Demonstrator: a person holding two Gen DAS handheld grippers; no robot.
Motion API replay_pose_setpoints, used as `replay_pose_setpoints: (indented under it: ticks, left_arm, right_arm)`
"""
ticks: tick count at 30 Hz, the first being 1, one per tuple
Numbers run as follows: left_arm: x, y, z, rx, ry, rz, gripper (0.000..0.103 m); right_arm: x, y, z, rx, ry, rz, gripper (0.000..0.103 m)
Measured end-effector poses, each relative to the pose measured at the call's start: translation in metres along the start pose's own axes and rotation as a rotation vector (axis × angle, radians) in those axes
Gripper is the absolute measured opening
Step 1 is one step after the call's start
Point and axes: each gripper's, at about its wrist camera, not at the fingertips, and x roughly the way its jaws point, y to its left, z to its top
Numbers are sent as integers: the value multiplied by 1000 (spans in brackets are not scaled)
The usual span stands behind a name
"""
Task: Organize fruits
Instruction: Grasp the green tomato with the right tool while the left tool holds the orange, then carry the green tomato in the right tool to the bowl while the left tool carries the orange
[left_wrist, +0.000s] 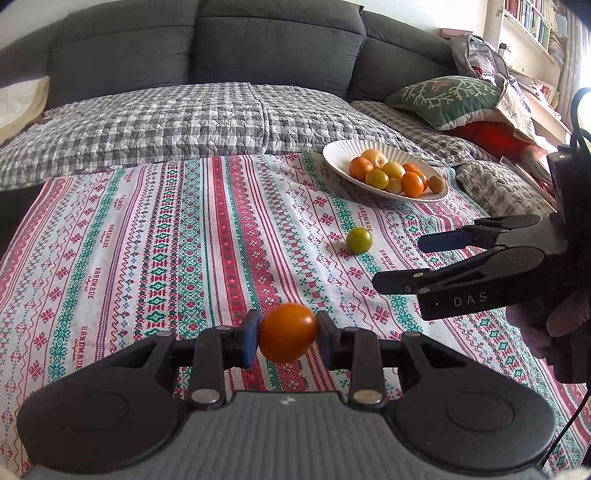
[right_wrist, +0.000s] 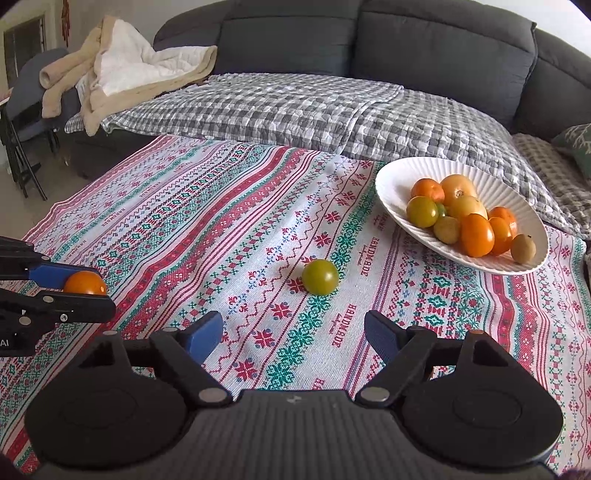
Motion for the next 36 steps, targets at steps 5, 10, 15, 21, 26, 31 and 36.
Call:
replay_pose_setpoints:
  ticks: [5, 10, 15, 21, 26, 31, 36]
  left_arm:
    - [18, 4, 11, -23, -3, 0, 21]
    - [31, 3, 17, -31, 0, -5, 21]
    - [39, 0, 17, -26, 7, -7, 21]
    - [44, -4, 19, -23, 13, -7, 21]
    - [49, -10, 24, -26, 12, -10, 21]
    - [52, -19, 36, -3, -4, -25, 21]
    - [58, -35, 57, 37, -29, -39, 21]
  right_arm:
    - [18, -8, 3, 4, 2, -11, 63]
    - [33, -17, 6, 34, -8, -19, 56]
    - [41, -20, 9, 45, -26, -12, 46]
    - [44, -18, 9, 33, -42, -17, 26]
    - [42, -19, 8, 25, -44, 8, 25]
    - [29, -29, 8, 25, -57, -17, 25]
    - [12, -52, 13, 65, -90, -72, 25]
